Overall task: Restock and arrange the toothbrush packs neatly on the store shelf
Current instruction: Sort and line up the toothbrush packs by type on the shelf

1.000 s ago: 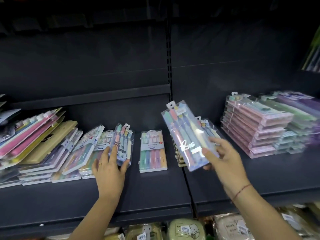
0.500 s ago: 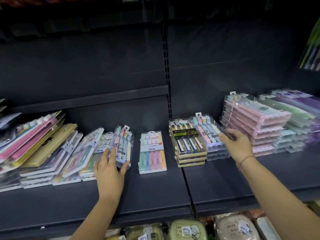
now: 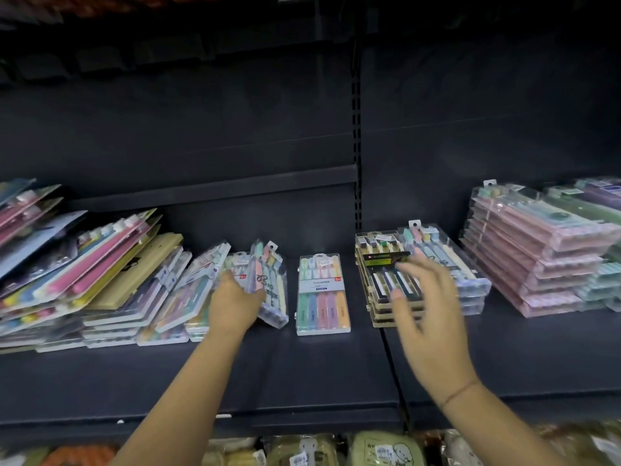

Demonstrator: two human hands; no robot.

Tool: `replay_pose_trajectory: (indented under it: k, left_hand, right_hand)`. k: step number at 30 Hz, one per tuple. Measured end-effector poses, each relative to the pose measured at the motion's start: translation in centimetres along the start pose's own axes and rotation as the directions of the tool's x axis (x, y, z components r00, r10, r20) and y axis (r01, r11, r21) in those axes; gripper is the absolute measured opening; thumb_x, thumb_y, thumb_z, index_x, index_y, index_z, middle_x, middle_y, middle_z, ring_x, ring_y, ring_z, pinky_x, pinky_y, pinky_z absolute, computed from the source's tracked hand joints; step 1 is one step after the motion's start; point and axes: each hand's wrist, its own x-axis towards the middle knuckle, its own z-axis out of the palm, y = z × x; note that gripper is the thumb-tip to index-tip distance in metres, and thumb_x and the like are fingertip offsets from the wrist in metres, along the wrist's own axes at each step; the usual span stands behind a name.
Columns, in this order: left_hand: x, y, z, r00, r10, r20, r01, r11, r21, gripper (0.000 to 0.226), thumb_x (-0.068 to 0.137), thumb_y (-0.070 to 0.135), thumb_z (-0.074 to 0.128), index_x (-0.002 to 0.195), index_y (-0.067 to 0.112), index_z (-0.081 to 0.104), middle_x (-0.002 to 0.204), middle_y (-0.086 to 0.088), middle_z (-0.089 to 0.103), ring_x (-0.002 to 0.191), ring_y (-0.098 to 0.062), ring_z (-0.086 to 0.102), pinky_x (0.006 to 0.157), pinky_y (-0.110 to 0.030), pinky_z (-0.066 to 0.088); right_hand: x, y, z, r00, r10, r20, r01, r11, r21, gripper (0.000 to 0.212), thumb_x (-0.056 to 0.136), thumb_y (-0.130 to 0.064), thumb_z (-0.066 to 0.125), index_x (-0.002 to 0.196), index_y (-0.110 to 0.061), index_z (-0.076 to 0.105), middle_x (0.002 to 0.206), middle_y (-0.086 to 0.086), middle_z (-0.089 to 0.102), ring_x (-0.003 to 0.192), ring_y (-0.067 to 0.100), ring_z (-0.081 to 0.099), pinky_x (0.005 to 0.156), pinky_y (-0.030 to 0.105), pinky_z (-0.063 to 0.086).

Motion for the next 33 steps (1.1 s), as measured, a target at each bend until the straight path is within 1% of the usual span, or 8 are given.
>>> replay_pose_trajectory:
  k: [3,8,12,15,20,24,28,33]
  left_hand:
    - [0.8,0.6,-1.2,0.993,-0.106,0.056,0.114,0.979,-0.167,0.029,0.089,0.02,0.068,0.113,0.006,0.061,0.105,-0.02,0.066,0.099,-0.042,0.061,0.082,-0.04,0.046]
    - [-2.7,0.4,-0.8,0.988,-0.073,0.139,0.141,0.8,-0.584,0.039,0.093,0.02,0.066,0.129,0.009,0.057,0.113,-0.004,0.066,0.108,-0.024,0.062,0.096,-0.033,0.045]
    - [-6.3,0.6,0.6,0.971,0.067,0.229,0.094,0.774,-0.626,0.035,0.091,0.025,0.068,0.125,0.016,0.064,0.107,-0.006,0.074,0.104,-0.024,0.068,0.101,-0.043,0.048]
    - [-7.7,0.6,1.0,0.958,0.149,0.246,0.034,0.791,-0.611,0.028,0.091,0.025,0.067,0.119,0.021,0.066,0.097,0.0,0.075,0.094,-0.014,0.07,0.09,-0.03,0.051]
    - [-6.9,-1.6,0.4,0.961,0.275,0.029,-0.266,0.948,-0.174,0.024,0.091,0.034,0.065,0.108,0.017,0.069,0.075,0.006,0.067,0.064,-0.009,0.061,0.061,-0.024,0.049]
    - [-4.1,-4.5,-1.4,0.782,0.506,-0.364,-0.379,0.849,0.367,0.036,0.086,0.028,0.072,0.117,0.011,0.063,0.103,-0.01,0.059,0.095,-0.033,0.058,0.083,-0.049,0.044]
    - [-1.3,-7.6,-1.9,0.843,0.429,-0.325,-0.259,0.853,0.453,0.06,0.091,0.038,0.063,0.139,0.006,0.047,0.139,-0.02,0.047,0.131,-0.039,0.042,0.107,-0.059,0.025]
    - [-0.8,-8.7,-1.9,0.829,0.429,-0.359,-0.281,0.874,0.397,0.047,0.095,0.029,0.059,0.137,0.009,0.051,0.14,-0.012,0.053,0.135,-0.033,0.043,0.112,-0.055,0.021]
  right_hand:
    - [-2.0,-1.7,2.2,0.976,0.017,0.219,-0.038,0.995,0.095,0.022,0.098,-0.024,0.05,0.117,-0.036,0.052,0.123,-0.024,0.046,0.114,-0.005,0.05,0.095,0.012,0.041]
    - [-2.4,-3.4,4.6,0.761,0.309,0.571,-0.548,0.777,0.31,0.03,0.097,-0.023,0.056,0.125,-0.031,0.048,0.114,-0.003,0.059,0.081,0.012,0.068,0.07,0.028,0.059]
    - [-1.1,-4.0,5.8,0.664,0.371,0.649,-0.717,0.56,0.414,0.039,0.096,-0.028,0.056,0.132,-0.022,0.043,0.111,0.006,0.064,0.067,0.016,0.067,0.059,0.028,0.057]
    - [-0.8,-3.6,6.2,0.661,0.414,0.626,-0.741,0.497,0.453,0.032,0.097,-0.019,0.057,0.128,-0.015,0.051,0.1,0.006,0.068,0.058,0.015,0.063,0.051,0.024,0.053]
    - [-1.4,-2.0,6.6,0.625,0.505,0.595,-0.779,0.448,0.439,0.028,0.098,-0.012,0.056,0.126,-0.009,0.055,0.095,0.013,0.07,0.061,0.016,0.063,0.055,0.025,0.056]
    - [-1.9,-0.9,6.7,0.624,0.562,0.543,-0.782,0.443,0.439,0.021,0.098,-0.013,0.056,0.118,-0.014,0.057,0.093,0.015,0.07,0.061,0.016,0.062,0.055,0.024,0.056]
    - [-2.2,-0.6,7.0,0.642,0.593,0.486,-0.762,0.428,0.485,0.013,0.098,-0.012,0.055,0.097,-0.025,0.056,0.089,0.011,0.069,0.063,0.019,0.062,0.055,0.025,0.057]
    - [-2.1,-0.1,7.2,0.628,0.597,0.499,-0.776,0.431,0.461,0.007,0.099,-0.016,0.054,0.103,-0.019,0.059,0.096,0.01,0.07,0.064,0.016,0.066,0.058,0.026,0.058]
